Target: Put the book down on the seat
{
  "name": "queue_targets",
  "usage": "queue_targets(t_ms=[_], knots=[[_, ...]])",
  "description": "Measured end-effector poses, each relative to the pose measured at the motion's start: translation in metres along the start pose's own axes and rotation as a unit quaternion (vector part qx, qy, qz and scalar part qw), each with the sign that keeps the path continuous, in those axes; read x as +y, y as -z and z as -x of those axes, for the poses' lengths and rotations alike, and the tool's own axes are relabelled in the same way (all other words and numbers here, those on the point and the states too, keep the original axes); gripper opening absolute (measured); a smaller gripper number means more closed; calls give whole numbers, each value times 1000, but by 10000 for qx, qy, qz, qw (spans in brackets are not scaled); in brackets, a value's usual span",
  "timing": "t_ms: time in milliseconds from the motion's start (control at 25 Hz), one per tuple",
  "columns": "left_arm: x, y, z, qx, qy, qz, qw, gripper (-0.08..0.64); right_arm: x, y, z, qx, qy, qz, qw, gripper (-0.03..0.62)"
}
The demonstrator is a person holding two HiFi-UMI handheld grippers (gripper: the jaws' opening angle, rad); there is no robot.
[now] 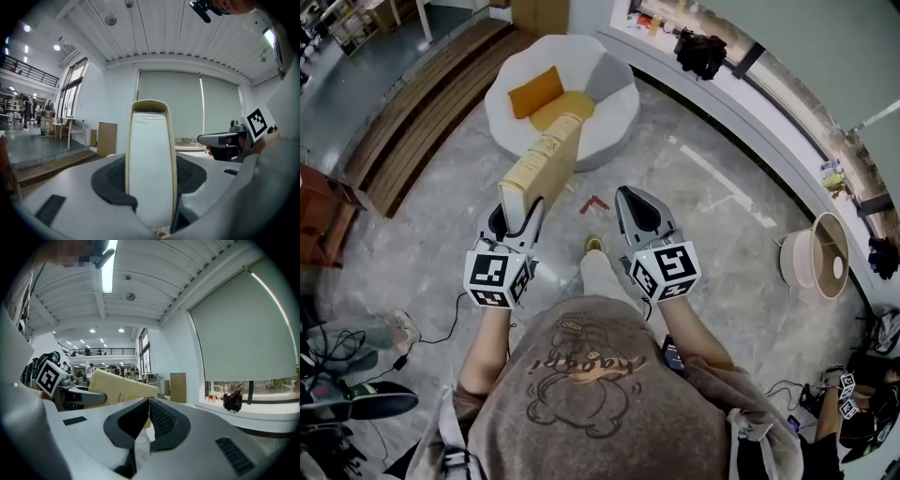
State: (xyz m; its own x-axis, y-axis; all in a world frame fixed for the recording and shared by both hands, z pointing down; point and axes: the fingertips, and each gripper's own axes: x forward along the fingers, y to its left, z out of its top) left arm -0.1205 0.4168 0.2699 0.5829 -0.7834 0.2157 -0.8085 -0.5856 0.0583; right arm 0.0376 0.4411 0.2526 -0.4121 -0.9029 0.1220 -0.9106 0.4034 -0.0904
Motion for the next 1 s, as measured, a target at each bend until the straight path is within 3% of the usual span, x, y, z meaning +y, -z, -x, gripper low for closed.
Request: queue_targets(t_ms=[1000], knots=[[33,-28,-140,232,-182,173,9994,216,-115,-20,-110,192,-185,-165,9995,20]])
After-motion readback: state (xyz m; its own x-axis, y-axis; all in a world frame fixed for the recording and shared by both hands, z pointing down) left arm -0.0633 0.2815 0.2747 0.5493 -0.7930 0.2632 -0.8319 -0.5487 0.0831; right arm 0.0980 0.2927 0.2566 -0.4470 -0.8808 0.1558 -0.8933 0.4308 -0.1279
